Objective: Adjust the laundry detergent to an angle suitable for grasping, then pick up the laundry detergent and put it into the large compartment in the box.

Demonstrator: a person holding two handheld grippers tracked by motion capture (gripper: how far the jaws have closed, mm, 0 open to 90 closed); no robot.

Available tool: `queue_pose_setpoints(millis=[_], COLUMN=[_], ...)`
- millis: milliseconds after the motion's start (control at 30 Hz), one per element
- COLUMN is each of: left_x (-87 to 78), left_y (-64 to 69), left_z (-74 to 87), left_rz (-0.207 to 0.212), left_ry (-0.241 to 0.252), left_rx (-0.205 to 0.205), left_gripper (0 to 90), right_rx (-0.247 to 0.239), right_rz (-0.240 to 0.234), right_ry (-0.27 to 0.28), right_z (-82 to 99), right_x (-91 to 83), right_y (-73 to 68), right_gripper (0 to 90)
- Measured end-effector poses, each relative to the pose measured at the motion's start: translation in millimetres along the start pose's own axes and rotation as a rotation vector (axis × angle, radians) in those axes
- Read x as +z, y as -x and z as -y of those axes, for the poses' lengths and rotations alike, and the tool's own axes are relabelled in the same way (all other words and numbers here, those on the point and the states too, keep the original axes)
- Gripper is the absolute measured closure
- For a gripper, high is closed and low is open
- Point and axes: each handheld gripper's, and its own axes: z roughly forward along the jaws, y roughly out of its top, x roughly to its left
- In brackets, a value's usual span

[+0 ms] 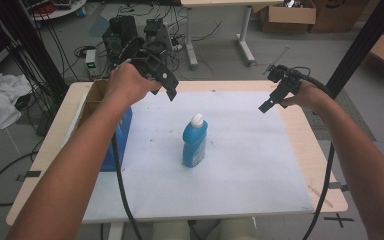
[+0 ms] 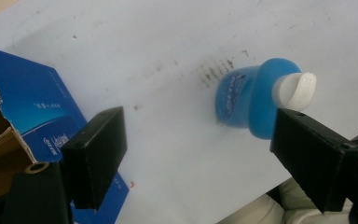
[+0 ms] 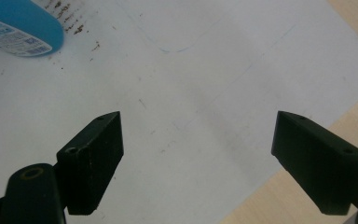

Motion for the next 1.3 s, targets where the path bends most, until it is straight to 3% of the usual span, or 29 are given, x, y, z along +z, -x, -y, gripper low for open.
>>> queue_pose_setpoints(millis=[167, 467, 733, 933, 1300], left_x=[-3.5, -8.7, -11.2, -10.4, -5.4], left_y=[4.6, 19.7, 23.4, 25.5, 41.6], left_z=[1.0, 0.9, -0.8, 0.3, -2.4], left_rz=[0.012, 0.013, 0.011, -0.005, -0.011], left_ry=[0.013, 0.020, 0.031, 0.026, 0.016], left_rx=[-0.007, 0.026, 0.017, 0.019, 0.028], left_gripper=[19.2, 19.2, 19.2, 19.2, 19.2], right_rx=[-0.007, -0.010, -0.012, -0.015, -0.020], right_rz=[-0.001, 0.002, -0.005, -0.001, 0.000], right_ry=[0.002, 0.001, 0.008, 0.013, 0.021], right_z=[0.2, 0.3, 0.7, 1.4, 4.9], right_x=[1.0, -0.4, -2.2, -5.5, -8.8], right_y=[-0.9, -3.3, -4.7, -5.1, -7.4], right_gripper=[16.6, 16.7, 17.0, 17.0, 17.0])
